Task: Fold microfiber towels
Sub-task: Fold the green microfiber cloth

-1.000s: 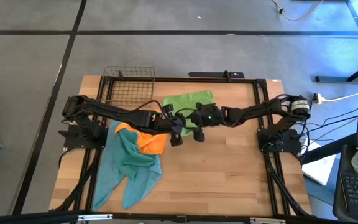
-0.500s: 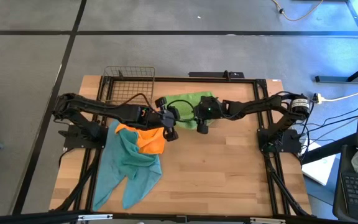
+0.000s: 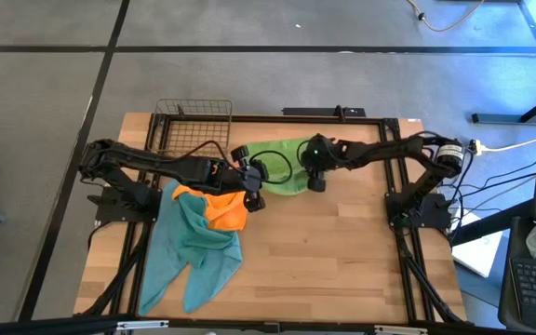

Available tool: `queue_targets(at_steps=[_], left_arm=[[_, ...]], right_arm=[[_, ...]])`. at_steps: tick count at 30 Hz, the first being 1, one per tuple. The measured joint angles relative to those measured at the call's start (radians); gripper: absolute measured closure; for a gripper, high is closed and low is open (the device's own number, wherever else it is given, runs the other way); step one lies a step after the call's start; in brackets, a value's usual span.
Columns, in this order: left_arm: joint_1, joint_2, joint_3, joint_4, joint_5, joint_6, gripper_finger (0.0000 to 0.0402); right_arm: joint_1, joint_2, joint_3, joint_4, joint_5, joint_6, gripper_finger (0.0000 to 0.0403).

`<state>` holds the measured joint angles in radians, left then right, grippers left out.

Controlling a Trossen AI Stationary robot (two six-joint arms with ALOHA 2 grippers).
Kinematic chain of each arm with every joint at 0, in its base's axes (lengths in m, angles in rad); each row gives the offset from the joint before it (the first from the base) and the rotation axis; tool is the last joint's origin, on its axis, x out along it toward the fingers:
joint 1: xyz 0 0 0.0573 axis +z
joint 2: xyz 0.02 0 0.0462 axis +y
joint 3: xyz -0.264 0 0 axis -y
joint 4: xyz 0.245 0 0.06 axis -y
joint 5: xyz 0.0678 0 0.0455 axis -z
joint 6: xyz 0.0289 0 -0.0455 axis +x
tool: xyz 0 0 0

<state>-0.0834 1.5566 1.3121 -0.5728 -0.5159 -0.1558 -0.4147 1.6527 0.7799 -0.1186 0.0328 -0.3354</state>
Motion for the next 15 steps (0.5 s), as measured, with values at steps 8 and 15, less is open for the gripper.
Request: queue_targets(at_steps=[8,15], left_arm=[[0.0,0.0,0.0,-0.029,-0.001,-0.001,0.0401],[0.0,0.0,0.0,-0.07,-0.001,-0.002,0.0401]], right_arm=[[-0.049,-0.001,0.001,-0.052,0.001,0.015,0.0333],[-0.046,-0.063,0.016,-0.142,-0.012,0.01,0.0392]])
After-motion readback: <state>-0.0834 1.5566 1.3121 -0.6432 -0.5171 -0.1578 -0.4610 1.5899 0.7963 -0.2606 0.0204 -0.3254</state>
